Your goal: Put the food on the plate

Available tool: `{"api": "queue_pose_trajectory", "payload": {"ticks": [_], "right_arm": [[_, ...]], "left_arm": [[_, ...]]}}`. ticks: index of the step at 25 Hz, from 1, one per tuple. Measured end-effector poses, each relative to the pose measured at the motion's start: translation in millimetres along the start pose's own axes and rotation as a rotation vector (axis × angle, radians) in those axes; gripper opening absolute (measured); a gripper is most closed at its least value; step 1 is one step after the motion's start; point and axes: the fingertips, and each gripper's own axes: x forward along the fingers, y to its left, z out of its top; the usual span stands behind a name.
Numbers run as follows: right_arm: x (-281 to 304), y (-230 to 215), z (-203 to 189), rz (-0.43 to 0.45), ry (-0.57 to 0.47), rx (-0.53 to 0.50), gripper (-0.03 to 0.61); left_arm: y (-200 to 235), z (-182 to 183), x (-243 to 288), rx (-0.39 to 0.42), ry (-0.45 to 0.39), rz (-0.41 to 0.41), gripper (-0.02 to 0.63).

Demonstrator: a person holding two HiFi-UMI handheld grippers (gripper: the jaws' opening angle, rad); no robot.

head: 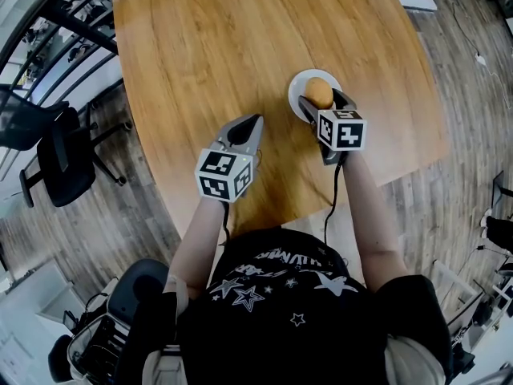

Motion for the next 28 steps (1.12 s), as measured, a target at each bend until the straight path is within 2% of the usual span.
{"api": "queue_pose_trajectory", "payload": {"ticks": [11,17,23,28], "right_arm": [[-19,-4,-3,-0.019,-0.036,0.024,0.416],[-55,-10,-2,-0.011,-0.083,0.033,0.416],[-85,-9,0,0.008,-0.131,0.047,0.416],[-102,0,-6,0.017,-0.168,0.053,0.363]], "left_arm": [[-4,-8,-7,0.007,0.003,0.016,0.002],[-33,-11,-22,0.045,0.006,0.019,0.002],[-58,-3,-40,0.079,-0.029,0.033,0.002],[-70,-8,-58,0.096,-0.051,0.05,0.002]]}}
